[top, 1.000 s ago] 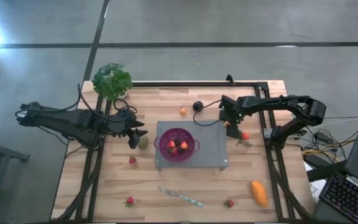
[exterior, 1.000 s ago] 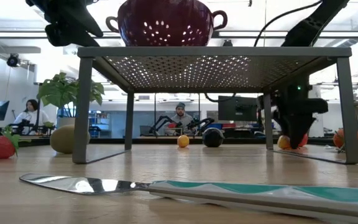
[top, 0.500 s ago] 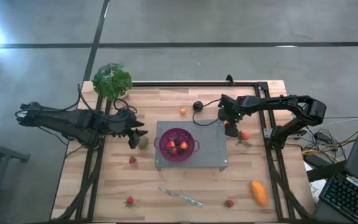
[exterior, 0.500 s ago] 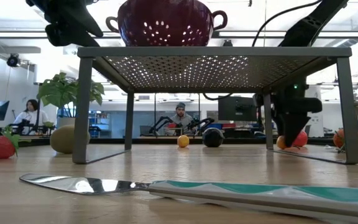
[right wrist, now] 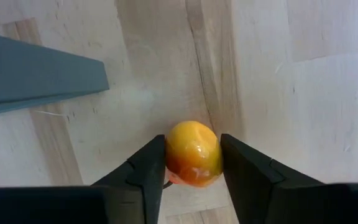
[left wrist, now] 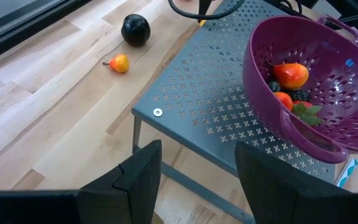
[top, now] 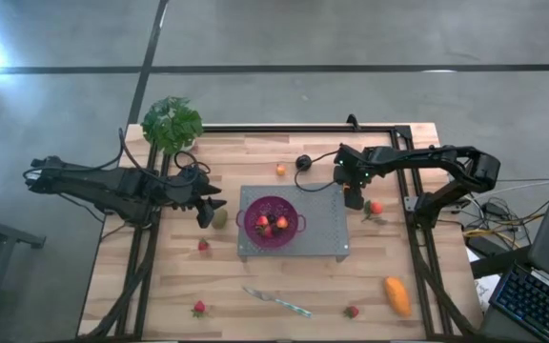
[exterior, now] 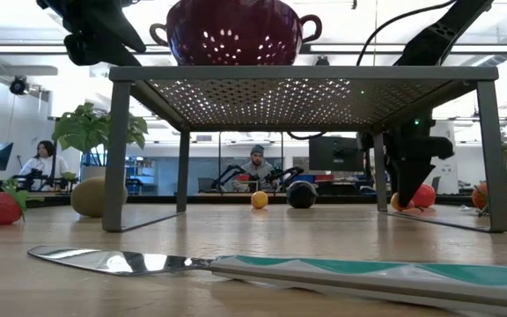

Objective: Pick & Place Fruit
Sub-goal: Put the pear into the purple strainer bowl

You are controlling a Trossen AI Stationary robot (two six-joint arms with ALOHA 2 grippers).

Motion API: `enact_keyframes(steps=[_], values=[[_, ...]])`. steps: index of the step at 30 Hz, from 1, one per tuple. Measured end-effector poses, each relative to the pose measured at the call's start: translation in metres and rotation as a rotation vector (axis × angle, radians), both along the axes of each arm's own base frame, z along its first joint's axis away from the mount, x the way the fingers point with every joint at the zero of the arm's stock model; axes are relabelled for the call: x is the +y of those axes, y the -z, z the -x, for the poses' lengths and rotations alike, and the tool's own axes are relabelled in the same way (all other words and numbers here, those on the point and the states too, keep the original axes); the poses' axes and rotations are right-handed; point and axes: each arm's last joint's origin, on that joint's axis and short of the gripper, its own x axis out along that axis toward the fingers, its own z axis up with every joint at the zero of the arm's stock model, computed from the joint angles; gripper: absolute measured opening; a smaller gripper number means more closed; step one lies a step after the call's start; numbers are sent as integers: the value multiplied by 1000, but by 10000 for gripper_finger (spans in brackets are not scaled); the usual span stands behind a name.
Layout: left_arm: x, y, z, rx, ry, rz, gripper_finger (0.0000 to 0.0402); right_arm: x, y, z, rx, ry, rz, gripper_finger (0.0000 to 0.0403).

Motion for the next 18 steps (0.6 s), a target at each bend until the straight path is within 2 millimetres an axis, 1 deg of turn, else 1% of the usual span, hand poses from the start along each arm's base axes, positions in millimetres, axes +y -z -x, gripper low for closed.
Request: enact_keyframes(steps=[3, 6, 13, 18], values=[[0, 0, 0, 0, 0, 1, 209, 0, 0, 0, 0, 0, 0, 125], [0, 0, 0, 0, 0, 1, 208, 0, 0, 0, 0, 0, 0, 120], [0, 0, 0, 0, 0, 1, 209, 1, -1, 2, 11, 2, -1, 134], [0, 0, 0, -1, 0, 1, 209, -2, -14, -1, 47, 8, 24, 121]])
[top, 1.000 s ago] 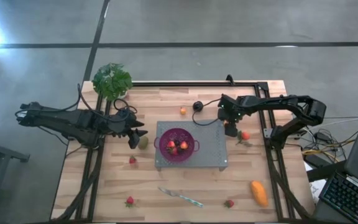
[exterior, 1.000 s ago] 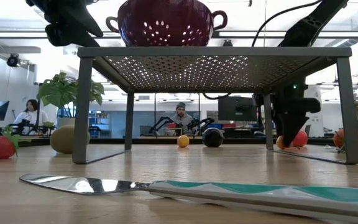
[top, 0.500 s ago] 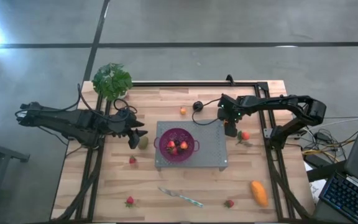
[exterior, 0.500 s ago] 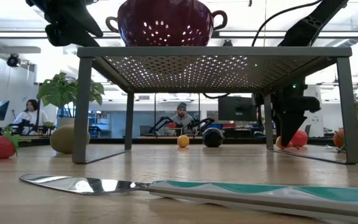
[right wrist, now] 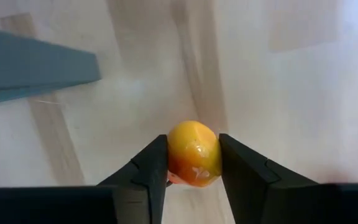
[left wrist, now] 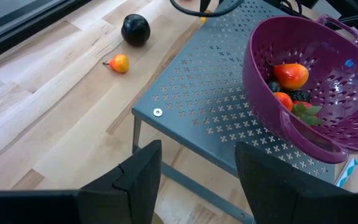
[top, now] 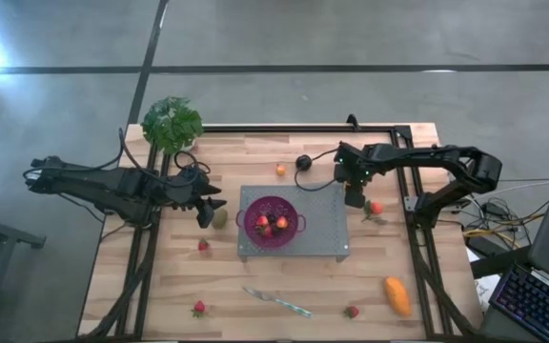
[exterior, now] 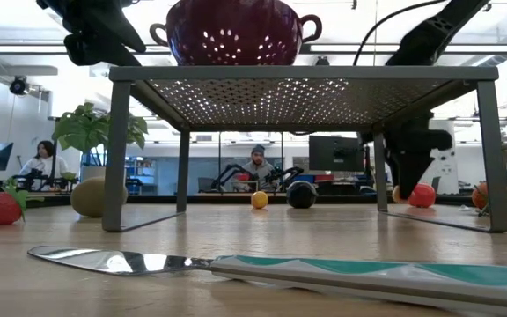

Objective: Pick & Place Fruit
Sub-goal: Put the pear into the purple strainer bowl

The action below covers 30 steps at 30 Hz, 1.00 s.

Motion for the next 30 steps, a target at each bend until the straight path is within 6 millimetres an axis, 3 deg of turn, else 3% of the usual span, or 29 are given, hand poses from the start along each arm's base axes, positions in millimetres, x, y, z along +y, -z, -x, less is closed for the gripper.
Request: enact_keyframes(steps=[8, 17, 24, 30], values=[[0, 0, 0, 0, 0, 0, 208, -4, -42, -4, -40, 4, 50, 130], [0, 0, 0, 0, 0, 0, 209, 1, -119, 6, -213, 25, 181, 122], [0, 0, 0, -4, -11, 15, 208, 18, -174, 22, -398, 18, 247, 126], [0, 0, 0, -20, -52, 72, 208, 41, -201, 30, -522, -32, 258, 136]])
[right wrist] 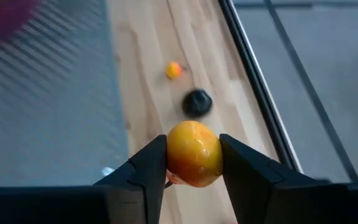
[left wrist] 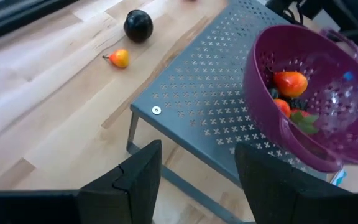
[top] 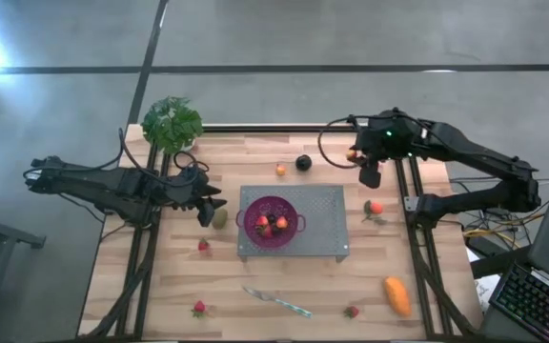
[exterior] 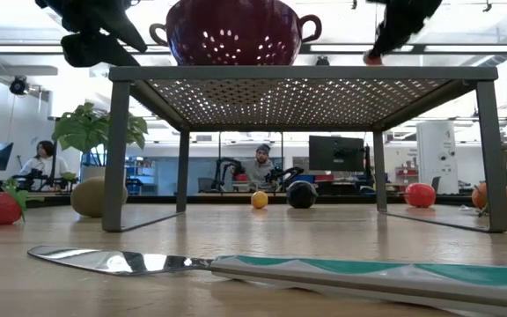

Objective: Pick & Place Fruit
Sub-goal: Put the pear into the purple strainer bowl

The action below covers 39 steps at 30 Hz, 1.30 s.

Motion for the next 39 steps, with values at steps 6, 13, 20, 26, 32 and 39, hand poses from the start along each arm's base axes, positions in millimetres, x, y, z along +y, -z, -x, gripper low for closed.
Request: enact_keyframes(steps=[6, 13, 20, 26, 32, 39], values=[[-1, -4, -3, -73, -48, 107, 208, 26, -11, 0, -84, -108, 1, 118], [-4, -24, -14, -304, 3, 157, 208, 54, -19, -6, -179, -241, -6, 133], [-11, -26, -35, -516, 122, 155, 206, 81, -28, -10, -278, -382, -5, 120], [-21, -16, -61, -629, 282, -9, 206, 103, -32, -14, -350, -492, -15, 128], [-38, -18, -82, -637, 425, -257, 206, 122, -30, -23, -372, -569, -22, 133], [-64, -19, -105, -600, 554, -443, 206, 143, -29, -35, -428, -687, 25, 118]])
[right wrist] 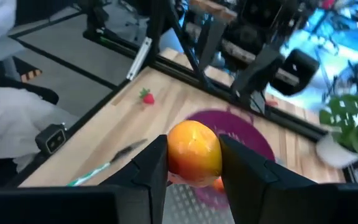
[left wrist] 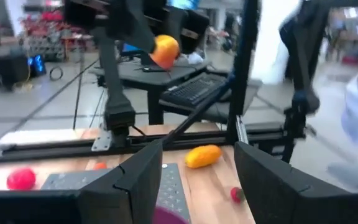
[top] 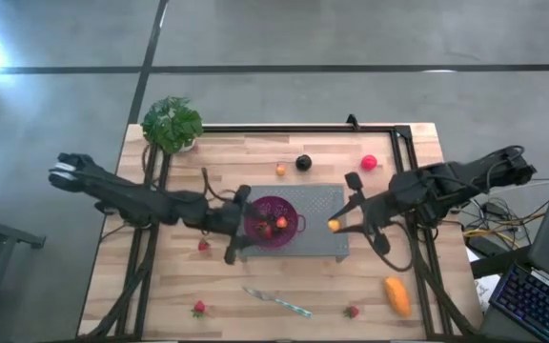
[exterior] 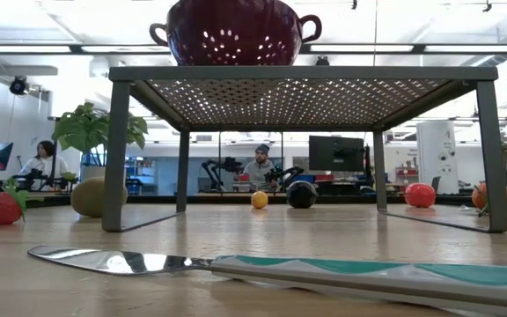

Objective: Pick & Place Fruit
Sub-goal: Put the pear into the purple strainer bowl

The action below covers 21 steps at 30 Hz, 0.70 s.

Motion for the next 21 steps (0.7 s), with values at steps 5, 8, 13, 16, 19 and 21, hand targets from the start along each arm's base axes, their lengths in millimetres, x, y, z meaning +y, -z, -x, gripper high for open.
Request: enact_keyframes(steps=[5, 8, 13, 16, 19, 21], values=[[-19, 4, -18, -17, -16, -282, 206, 9, 3, -12, -28, -23, 10, 132], [-30, 10, -32, -29, -37, -526, 206, 11, 8, -17, -10, -22, 13, 132], [-49, 15, -51, 21, -206, -886, 206, 13, 12, -21, 14, -21, 10, 118], [-58, 11, -63, 79, -354, -1067, 206, 13, 11, -22, 7, -16, -5, 118], [-67, 10, -79, 130, -421, -1238, 206, 14, 11, -23, 3, -10, -20, 130], [-72, 11, -91, 179, -461, -1350, 206, 14, 11, -23, 3, -9, -24, 136]])
